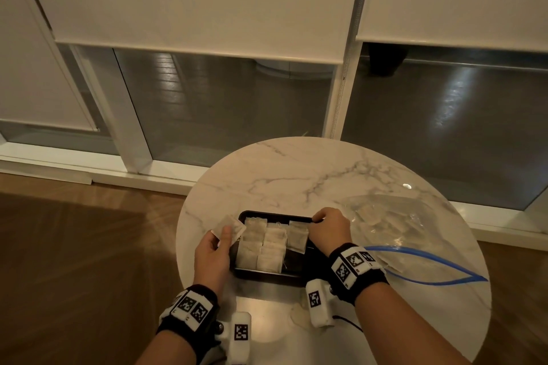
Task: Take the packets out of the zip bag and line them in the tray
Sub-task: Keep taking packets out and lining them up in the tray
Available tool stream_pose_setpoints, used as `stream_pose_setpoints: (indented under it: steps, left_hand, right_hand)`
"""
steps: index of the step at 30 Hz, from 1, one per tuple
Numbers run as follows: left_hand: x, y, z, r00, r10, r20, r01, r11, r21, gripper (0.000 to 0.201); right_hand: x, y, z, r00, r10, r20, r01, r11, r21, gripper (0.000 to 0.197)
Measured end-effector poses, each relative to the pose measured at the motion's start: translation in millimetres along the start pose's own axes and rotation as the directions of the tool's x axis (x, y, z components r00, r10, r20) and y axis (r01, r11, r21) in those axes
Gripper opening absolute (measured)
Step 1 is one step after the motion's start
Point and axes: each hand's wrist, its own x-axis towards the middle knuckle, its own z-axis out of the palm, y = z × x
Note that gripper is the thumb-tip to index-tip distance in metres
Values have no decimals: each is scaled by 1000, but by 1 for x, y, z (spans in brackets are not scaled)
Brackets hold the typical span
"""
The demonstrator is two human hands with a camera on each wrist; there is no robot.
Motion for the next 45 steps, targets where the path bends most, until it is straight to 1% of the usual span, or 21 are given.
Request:
stream_pose_setpoints:
  steps: [2,4,5,6,8,10,12,15,18,20,22,23,25,27,30,33,38,41,45]
  left_hand:
    - [-3,8,2,997,77,-6,-76,996,49,20]
    - [-8,15,8,993,118,28,-120,989,84,21]
    - [-11,19,11,991,121,62,-127,987,97,23]
    - [-13,22,16,987,121,102,-133,985,114,26]
    - [-19,27,26,976,119,181,-146,979,146,33]
    - [-25,35,35,962,121,245,-168,968,184,34]
    - [-29,40,43,941,121,317,-194,958,210,33]
    - [-33,43,46,908,125,401,-233,944,234,28]
    - [-33,45,45,914,137,382,-248,934,259,23]
    - [-28,42,41,937,164,309,-255,925,281,18]
    - [-18,31,32,957,191,218,-260,900,351,9]
    - [-14,27,27,962,205,181,-265,864,428,8]
    - [-7,17,18,967,212,139,-253,783,568,17]
    - [-5,10,12,977,177,121,-214,743,634,31]
    - [-5,5,9,987,76,139,-147,759,635,51]
    - [-8,1,9,984,32,176,-137,765,629,59]
    - [-9,0,8,984,17,175,-122,783,610,61]
    - [-9,0,6,984,19,178,-122,801,586,59]
    - [-10,0,7,984,27,175,-122,817,564,59]
  right_hand:
    - [-7,-2,-4,1000,-4,-20,7,984,180,8]
    - [-19,-8,-8,997,-55,45,36,941,336,2]
    - [-26,-11,-9,990,-100,104,52,918,392,4]
    - [-34,-16,-11,974,-151,170,64,900,432,6]
    - [-46,-23,-13,927,-244,284,95,887,453,13]
    - [-51,-26,-13,891,-300,340,115,875,471,21]
    - [-52,-25,-14,875,-341,342,139,856,497,19]
    - [-49,-21,-17,881,-357,310,163,845,509,14]
    - [-46,-18,-19,908,-311,279,132,847,515,9]
    - [-40,-14,-21,941,-234,244,81,856,510,7]
    - [-31,-7,-22,969,-152,196,54,901,431,6]
    - [-26,-2,-21,978,-124,168,60,937,343,5]
    - [-19,4,-20,985,-109,133,89,985,151,4]
    - [-16,7,-16,983,-115,142,114,993,13,10]
    - [-11,6,-6,978,-99,182,122,985,-120,17]
    - [-6,4,3,972,-92,216,142,964,-227,21]
    - [0,3,14,972,-73,223,152,921,-359,22]
    - [2,1,19,971,-61,233,160,887,-433,25]
    - [4,-3,22,964,-65,256,194,831,-521,23]
